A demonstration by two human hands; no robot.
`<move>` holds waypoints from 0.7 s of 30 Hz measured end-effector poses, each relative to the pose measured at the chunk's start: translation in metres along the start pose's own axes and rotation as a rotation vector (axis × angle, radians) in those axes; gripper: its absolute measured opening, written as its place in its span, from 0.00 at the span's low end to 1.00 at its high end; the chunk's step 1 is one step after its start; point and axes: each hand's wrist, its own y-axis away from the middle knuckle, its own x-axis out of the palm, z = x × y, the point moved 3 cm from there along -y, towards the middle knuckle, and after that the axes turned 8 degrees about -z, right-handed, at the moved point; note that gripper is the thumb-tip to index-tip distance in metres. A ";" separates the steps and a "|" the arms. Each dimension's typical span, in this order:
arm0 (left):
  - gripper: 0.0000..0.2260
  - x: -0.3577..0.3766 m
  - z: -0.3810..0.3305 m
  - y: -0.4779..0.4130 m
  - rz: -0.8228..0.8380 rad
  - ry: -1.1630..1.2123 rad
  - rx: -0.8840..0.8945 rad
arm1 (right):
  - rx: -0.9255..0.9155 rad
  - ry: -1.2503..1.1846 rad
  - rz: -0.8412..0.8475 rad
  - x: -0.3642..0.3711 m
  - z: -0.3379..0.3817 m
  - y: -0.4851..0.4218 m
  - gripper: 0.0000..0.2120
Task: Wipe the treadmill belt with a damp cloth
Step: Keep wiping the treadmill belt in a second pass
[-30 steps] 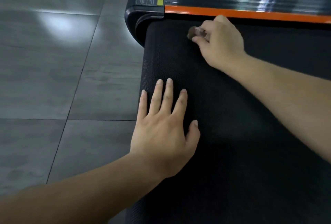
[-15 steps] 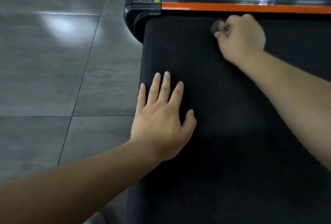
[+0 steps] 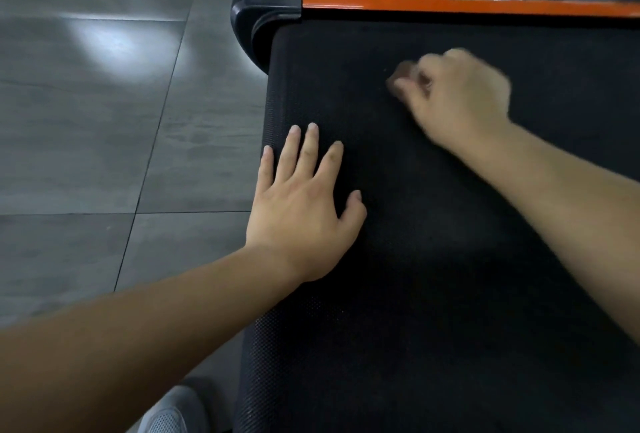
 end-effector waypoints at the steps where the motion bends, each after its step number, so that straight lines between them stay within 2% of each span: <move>1: 0.33 0.000 0.001 0.000 0.000 0.002 -0.001 | 0.092 -0.003 -0.007 0.000 -0.011 -0.004 0.18; 2: 0.33 0.001 0.001 0.000 -0.002 0.004 -0.002 | 0.131 -0.016 -0.023 0.000 -0.012 0.001 0.17; 3: 0.33 0.001 0.001 0.000 -0.006 0.004 -0.002 | 0.084 -0.029 -0.035 -0.001 -0.003 0.012 0.16; 6: 0.32 0.001 0.002 0.001 -0.005 0.007 0.000 | -0.205 -0.179 0.082 -0.008 0.031 0.055 0.14; 7: 0.32 0.001 0.002 0.001 -0.002 0.009 -0.003 | -0.219 -0.179 0.106 -0.012 0.024 0.053 0.13; 8: 0.32 0.000 0.001 0.000 -0.001 0.013 -0.006 | -0.144 -0.145 0.093 -0.011 0.008 0.040 0.13; 10: 0.32 -0.001 0.001 0.001 0.005 0.013 -0.006 | 0.136 -0.137 0.047 -0.010 -0.023 0.025 0.11; 11: 0.32 -0.001 0.001 0.001 0.007 0.010 -0.007 | 0.196 -0.144 0.021 -0.010 -0.025 0.031 0.11; 13: 0.32 -0.001 0.000 0.000 0.012 0.002 -0.011 | 0.039 -0.169 0.008 -0.014 0.002 0.065 0.11; 15: 0.32 -0.001 0.000 0.000 0.016 -0.005 -0.016 | -0.148 -0.268 0.096 -0.020 0.020 0.092 0.11; 16: 0.32 -0.001 0.000 0.001 0.018 -0.006 -0.017 | -0.157 -0.260 0.107 -0.023 0.014 0.089 0.11; 19: 0.31 -0.002 -0.001 0.000 0.028 -0.006 -0.011 | 0.178 -0.154 0.036 -0.022 -0.027 0.057 0.12; 20: 0.30 -0.002 0.000 0.000 0.030 -0.005 -0.012 | 0.228 -0.145 0.019 -0.022 -0.026 0.061 0.11; 21: 0.30 -0.002 0.000 0.000 0.028 -0.004 -0.012 | 0.193 -0.150 0.012 -0.023 -0.015 0.075 0.11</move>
